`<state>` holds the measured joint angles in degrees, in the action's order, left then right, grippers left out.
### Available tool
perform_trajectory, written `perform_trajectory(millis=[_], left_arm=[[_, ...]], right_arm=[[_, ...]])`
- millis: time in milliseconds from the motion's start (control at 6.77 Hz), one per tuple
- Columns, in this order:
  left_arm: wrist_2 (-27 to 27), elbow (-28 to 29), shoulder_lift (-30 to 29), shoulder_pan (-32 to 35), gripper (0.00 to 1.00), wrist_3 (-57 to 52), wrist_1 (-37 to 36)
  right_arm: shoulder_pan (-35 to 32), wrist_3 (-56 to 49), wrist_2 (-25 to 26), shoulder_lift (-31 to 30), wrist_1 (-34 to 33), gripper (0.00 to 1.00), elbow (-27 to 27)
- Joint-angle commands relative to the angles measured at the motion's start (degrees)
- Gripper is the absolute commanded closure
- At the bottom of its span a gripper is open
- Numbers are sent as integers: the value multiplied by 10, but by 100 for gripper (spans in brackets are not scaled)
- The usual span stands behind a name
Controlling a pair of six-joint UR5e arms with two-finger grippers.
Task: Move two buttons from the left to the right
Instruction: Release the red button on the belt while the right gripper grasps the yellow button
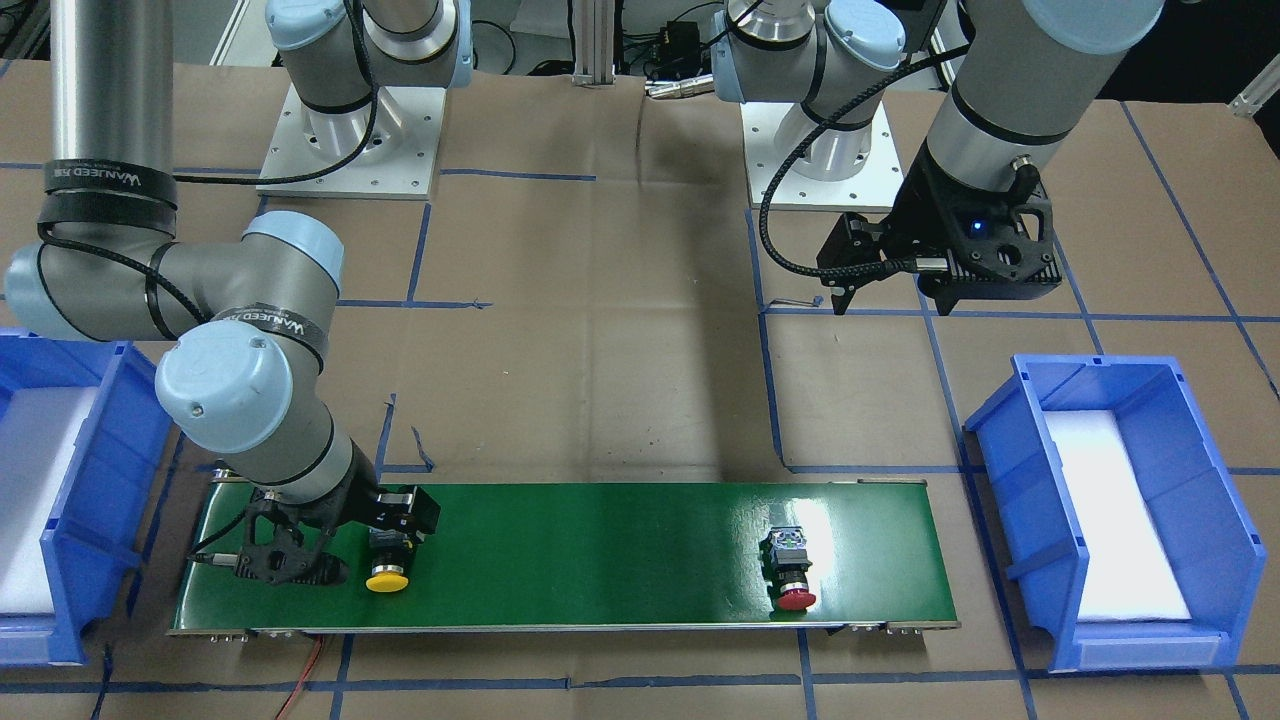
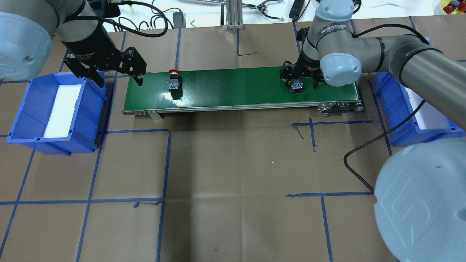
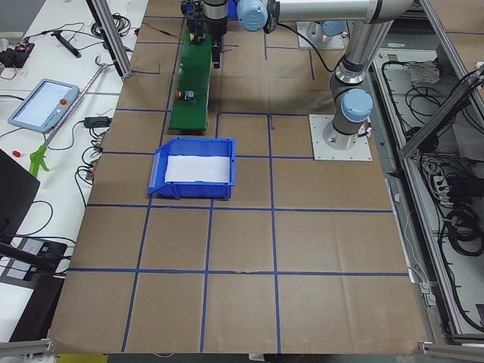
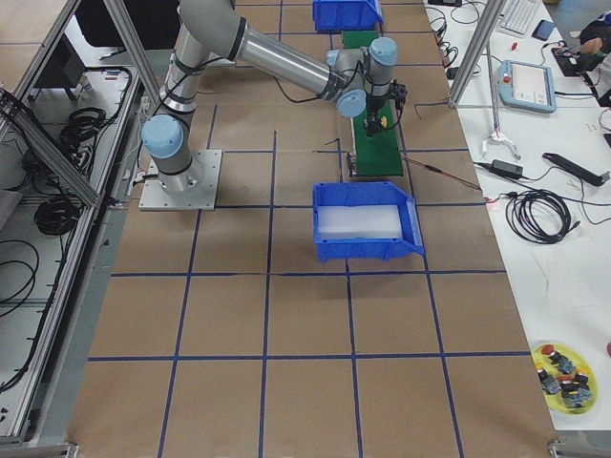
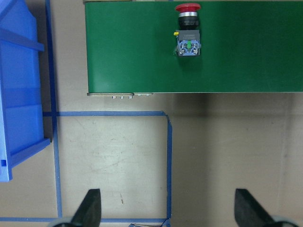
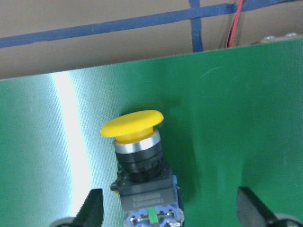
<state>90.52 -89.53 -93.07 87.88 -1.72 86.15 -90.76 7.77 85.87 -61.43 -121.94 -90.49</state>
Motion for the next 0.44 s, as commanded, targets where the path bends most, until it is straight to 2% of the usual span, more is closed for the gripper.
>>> perform_trajectory(millis=[0,295], left_arm=[[0,1,-1,0,0,2,0],[1,3,-1,0,0,3,0]], right_arm=[[5,0,1,-1,8,53,0],[5,-2,3,-4,11,94,0]])
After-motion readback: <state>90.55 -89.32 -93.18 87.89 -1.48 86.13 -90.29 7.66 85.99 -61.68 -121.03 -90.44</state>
